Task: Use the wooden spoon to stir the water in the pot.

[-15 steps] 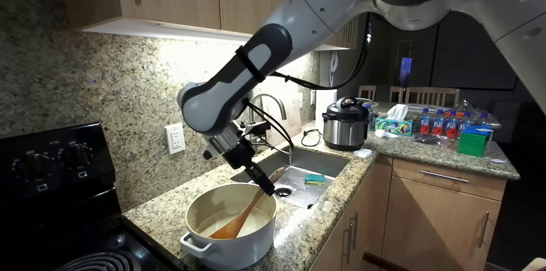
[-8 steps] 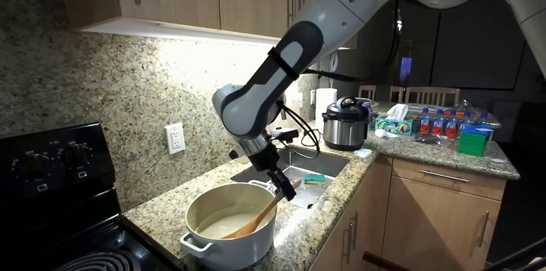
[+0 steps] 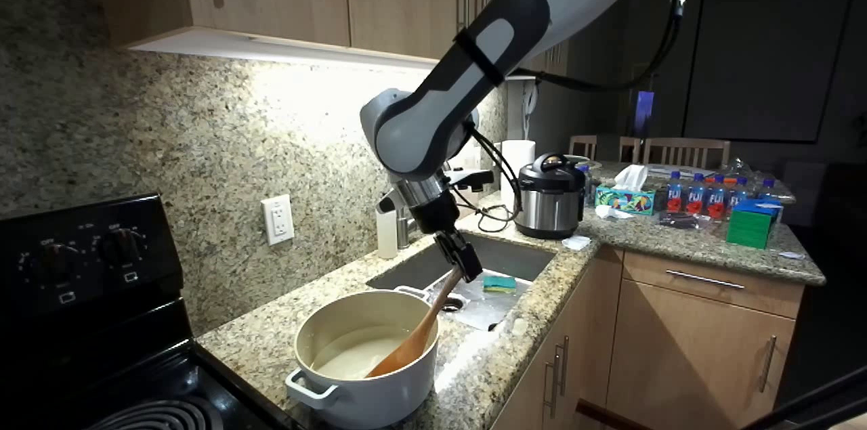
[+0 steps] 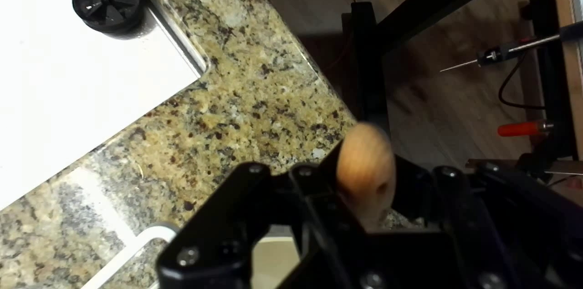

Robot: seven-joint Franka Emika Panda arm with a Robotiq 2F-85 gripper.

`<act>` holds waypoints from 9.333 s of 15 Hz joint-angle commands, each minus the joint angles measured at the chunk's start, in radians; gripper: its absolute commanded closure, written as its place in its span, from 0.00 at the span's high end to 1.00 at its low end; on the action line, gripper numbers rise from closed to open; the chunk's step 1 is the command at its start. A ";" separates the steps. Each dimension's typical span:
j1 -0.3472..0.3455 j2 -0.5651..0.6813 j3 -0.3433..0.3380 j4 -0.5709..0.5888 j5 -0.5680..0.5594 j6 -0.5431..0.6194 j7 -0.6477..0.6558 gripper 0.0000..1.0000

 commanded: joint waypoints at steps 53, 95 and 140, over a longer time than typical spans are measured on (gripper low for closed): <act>0.012 0.123 -0.051 0.185 -0.027 -0.016 -0.546 1.00; 0.080 0.157 -0.092 0.265 -0.046 -0.134 -0.252 0.09; 0.236 0.286 0.003 0.365 -0.326 -0.424 0.235 0.09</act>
